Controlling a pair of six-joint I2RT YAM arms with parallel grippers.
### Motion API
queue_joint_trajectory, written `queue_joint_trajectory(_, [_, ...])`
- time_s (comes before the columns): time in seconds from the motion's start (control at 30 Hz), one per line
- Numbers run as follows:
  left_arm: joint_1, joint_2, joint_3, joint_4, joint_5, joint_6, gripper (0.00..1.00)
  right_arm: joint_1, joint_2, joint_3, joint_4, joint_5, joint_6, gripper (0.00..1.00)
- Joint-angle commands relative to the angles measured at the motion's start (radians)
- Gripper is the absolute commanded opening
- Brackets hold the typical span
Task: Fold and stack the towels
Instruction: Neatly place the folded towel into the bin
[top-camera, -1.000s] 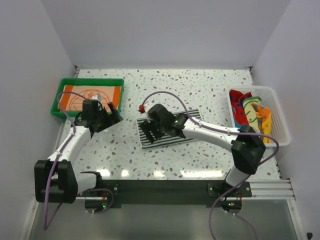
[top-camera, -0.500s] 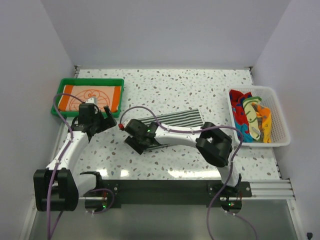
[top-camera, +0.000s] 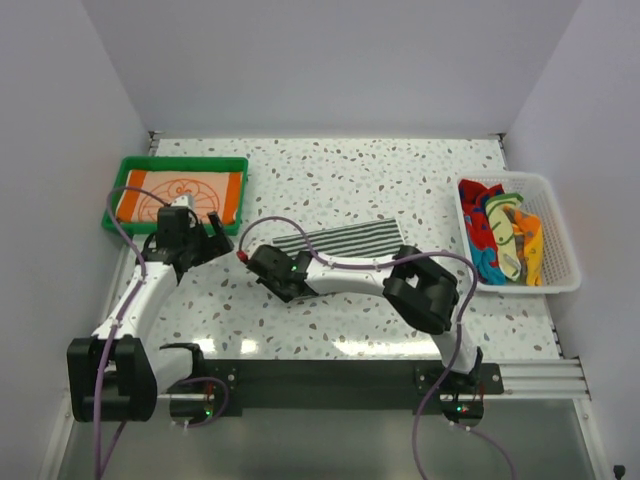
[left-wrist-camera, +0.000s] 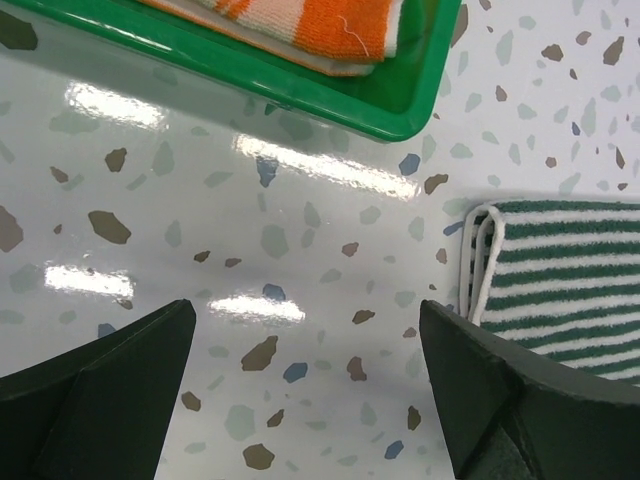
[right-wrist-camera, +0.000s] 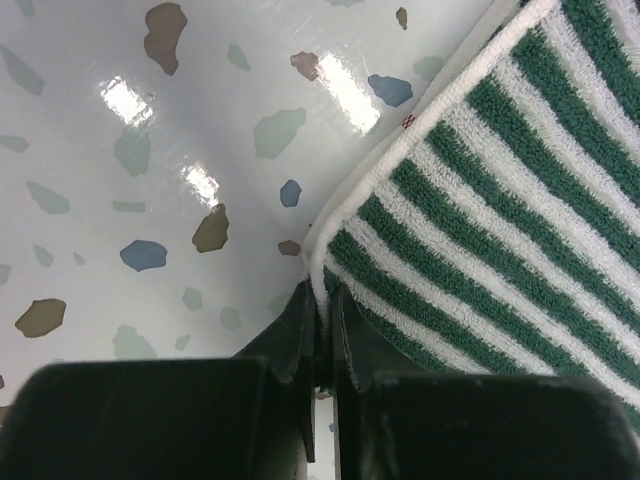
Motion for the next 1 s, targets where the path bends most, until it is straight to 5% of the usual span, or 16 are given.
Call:
queue_joint_trajectory(0.0, [0.009,0.019,0.0,0.034,0.106,-0.023,1.0,-0.013,-0.097,-0.058,0.041,-0.014,0.007,0.0])
queue_joint_trajectory(0.23, [-0.063,0.077,-0.019,0.112,0.302,-0.176,1.0,-0.062,-0.26,-0.127,0.169,-0.103,0.045,0.0])
queue_joint_trajectory(0.57, [-0.228,0.178,-0.071,0.29,0.325,-0.409,1.0,-0.104,-0.329,-0.222,0.265,-0.17,0.1,0.0])
queue_joint_trajectory(0.97, [-0.261,0.223,-0.201,0.595,0.339,-0.633,1.0,-0.108,-0.332,-0.271,0.318,-0.201,0.128,0.0])
